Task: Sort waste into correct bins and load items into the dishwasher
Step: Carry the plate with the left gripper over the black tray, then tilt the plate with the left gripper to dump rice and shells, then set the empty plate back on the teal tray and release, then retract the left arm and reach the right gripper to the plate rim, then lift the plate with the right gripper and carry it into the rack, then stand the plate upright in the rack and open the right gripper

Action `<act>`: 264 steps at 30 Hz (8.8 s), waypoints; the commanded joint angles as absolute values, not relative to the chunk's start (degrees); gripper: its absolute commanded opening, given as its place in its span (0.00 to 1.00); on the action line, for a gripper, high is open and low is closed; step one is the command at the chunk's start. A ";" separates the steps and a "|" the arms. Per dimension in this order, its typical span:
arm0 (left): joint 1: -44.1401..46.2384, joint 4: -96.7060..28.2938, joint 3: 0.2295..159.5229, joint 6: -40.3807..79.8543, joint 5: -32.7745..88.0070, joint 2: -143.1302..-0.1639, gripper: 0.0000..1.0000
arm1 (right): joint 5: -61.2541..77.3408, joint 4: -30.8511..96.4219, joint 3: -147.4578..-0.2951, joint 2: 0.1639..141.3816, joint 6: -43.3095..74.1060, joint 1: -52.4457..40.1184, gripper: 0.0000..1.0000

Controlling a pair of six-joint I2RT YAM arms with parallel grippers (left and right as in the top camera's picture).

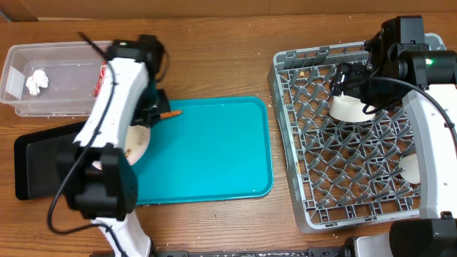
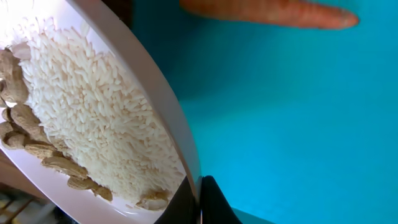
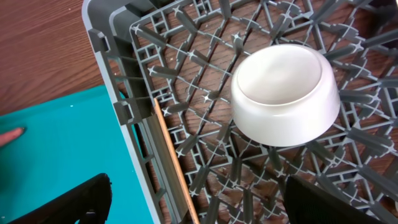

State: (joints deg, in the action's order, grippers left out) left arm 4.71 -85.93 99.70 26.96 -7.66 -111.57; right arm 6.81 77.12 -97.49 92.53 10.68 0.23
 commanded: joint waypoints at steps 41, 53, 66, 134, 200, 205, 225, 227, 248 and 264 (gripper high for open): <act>-41.21 -83.40 100.99 -13.37 55.02 -108.22 0.04 | 3.51 78.56 -97.84 92.71 10.48 -0.25 0.91; -45.10 -85.93 100.97 -15.49 64.18 -108.22 0.04 | 3.49 78.56 -97.84 92.71 10.48 -0.25 0.91; -45.80 -87.92 100.97 -15.66 62.11 -108.22 0.04 | 3.49 78.83 -97.84 92.71 10.48 -0.25 0.91; 22.59 -78.15 99.39 25.34 4.01 -108.71 0.62 | 4.29 79.57 -97.86 92.71 9.21 -0.67 0.94; -16.58 -84.84 99.37 21.82 1.06 -94.06 0.95 | -5.08 74.30 -103.02 114.30 26.41 -28.58 0.04; -16.58 -84.77 99.37 21.82 1.04 -94.06 0.95 | -20.43 72.84 -104.51 101.43 23.97 -25.43 0.04; -16.58 -83.77 99.37 21.85 1.06 -94.06 0.95 | -63.22 76.79 -92.75 95.44 40.93 -23.59 0.04; -16.58 -83.77 99.37 21.85 1.06 -94.06 0.95 | -61.45 76.38 -90.19 95.50 42.35 -23.62 0.04; -16.58 -84.18 99.37 21.85 1.08 -94.06 0.95 | -42.13 71.88 -81.08 95.48 45.01 -27.97 0.04; -16.58 -84.07 99.37 21.80 1.06 -94.06 0.99 | -37.17 72.84 -82.65 93.45 44.03 -38.22 0.46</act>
